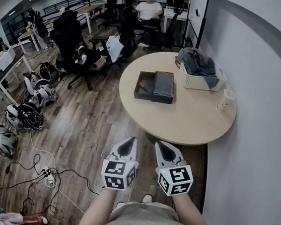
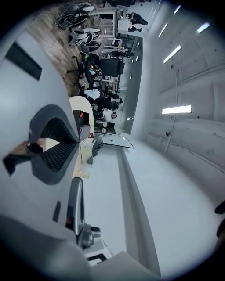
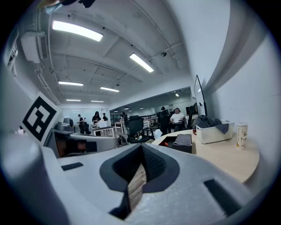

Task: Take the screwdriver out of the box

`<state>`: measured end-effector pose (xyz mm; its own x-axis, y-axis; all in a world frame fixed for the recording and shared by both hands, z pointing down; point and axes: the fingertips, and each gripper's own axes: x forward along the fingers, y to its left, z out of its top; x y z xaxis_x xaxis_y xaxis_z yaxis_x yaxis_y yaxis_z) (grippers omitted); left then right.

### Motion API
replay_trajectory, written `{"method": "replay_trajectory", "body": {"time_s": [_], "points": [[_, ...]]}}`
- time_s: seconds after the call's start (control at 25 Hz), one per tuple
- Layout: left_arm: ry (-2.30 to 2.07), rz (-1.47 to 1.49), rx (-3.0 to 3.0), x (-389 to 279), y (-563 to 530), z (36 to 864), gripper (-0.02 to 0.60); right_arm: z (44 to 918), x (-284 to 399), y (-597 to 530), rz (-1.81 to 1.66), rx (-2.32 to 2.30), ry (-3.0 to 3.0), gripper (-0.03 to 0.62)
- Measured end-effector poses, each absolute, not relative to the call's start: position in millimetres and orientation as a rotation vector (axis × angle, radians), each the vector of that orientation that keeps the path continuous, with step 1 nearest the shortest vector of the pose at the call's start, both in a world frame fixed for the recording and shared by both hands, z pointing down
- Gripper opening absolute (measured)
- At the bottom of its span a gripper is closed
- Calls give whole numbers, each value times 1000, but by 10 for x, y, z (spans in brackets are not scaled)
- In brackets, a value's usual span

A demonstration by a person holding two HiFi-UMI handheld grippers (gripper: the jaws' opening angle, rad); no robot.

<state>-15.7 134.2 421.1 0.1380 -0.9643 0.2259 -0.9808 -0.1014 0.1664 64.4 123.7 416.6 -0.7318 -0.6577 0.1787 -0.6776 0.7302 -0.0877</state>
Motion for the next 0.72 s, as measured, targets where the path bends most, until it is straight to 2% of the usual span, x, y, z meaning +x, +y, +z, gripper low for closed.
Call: {"method": "replay_trajectory", "body": {"time_s": [0.72], "points": [[-1902, 0, 2137, 140, 1408, 4142, 3, 4081, 866, 1304, 167, 1070, -2827, 0]]}}
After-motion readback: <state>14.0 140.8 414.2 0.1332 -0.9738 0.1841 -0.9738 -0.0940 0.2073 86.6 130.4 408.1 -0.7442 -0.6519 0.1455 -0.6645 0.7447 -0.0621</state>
